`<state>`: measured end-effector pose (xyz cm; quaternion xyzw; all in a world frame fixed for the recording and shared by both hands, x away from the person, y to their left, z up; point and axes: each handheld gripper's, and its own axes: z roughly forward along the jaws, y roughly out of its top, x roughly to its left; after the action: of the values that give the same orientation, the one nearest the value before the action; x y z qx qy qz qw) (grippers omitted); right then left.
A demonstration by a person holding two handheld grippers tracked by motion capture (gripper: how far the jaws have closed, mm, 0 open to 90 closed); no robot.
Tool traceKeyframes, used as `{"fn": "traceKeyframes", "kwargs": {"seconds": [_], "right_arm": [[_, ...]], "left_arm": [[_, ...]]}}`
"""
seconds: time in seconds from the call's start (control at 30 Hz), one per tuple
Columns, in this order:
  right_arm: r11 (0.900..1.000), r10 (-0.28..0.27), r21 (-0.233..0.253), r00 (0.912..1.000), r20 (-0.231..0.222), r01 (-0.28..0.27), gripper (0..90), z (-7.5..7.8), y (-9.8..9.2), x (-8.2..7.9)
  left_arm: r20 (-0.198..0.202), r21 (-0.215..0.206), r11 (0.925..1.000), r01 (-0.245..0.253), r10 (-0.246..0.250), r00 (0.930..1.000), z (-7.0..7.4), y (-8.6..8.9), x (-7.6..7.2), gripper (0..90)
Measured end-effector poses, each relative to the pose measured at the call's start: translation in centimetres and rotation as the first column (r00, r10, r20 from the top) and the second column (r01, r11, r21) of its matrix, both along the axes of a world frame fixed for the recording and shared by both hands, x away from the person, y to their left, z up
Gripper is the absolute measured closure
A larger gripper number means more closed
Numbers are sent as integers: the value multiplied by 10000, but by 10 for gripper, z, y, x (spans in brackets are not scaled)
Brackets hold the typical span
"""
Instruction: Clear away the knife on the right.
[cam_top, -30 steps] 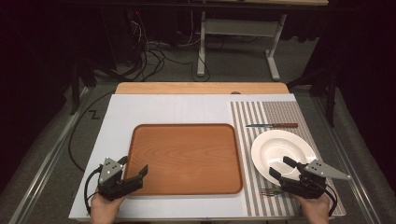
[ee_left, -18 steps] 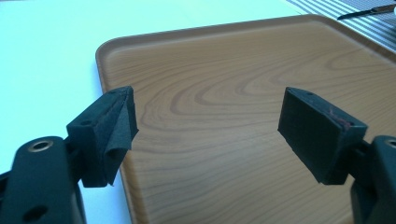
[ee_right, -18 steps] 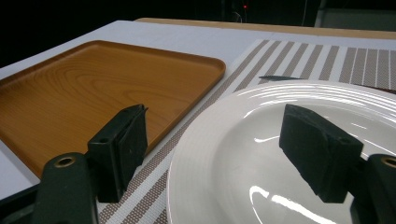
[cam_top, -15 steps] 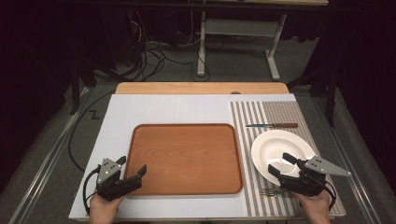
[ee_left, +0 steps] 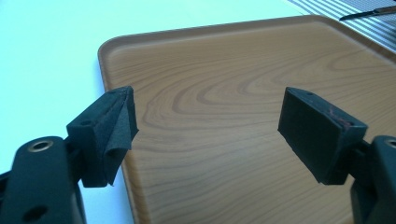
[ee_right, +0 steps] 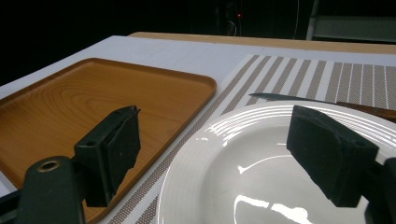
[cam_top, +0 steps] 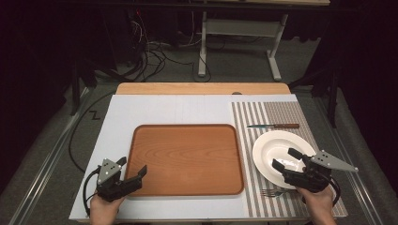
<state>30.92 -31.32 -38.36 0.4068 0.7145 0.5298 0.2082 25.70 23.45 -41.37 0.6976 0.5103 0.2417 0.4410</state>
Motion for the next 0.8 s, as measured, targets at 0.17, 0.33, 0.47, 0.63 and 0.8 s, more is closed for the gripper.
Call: {"fn": "traceKeyframes", "kwargs": {"seconds": [0.17,0.33,0.47,0.63,0.8], "right_arm": [[10000,-50,65,10000,-24,50,164,0,-1,3],[9999,-102,80,9999,-23,102,157,-1,-2,5],[9999,-89,82,10000,-31,89,156,0,-3,7],[9999,-79,98,10000,-6,79,156,1,-2,8],[9999,-64,156,10000,5,64,156,2,-2,10]], "left_arm": [[-22,1,10000,29,-29,10000,0,0,0,205],[-29,15,10000,42,-42,10000,0,-1,0,205],[-45,24,10000,67,-67,10000,0,-1,0,205],[-52,17,10000,67,-67,10000,-1,-1,0,205],[-76,21,9999,100,-100,9999,-1,-1,1,205]]}}
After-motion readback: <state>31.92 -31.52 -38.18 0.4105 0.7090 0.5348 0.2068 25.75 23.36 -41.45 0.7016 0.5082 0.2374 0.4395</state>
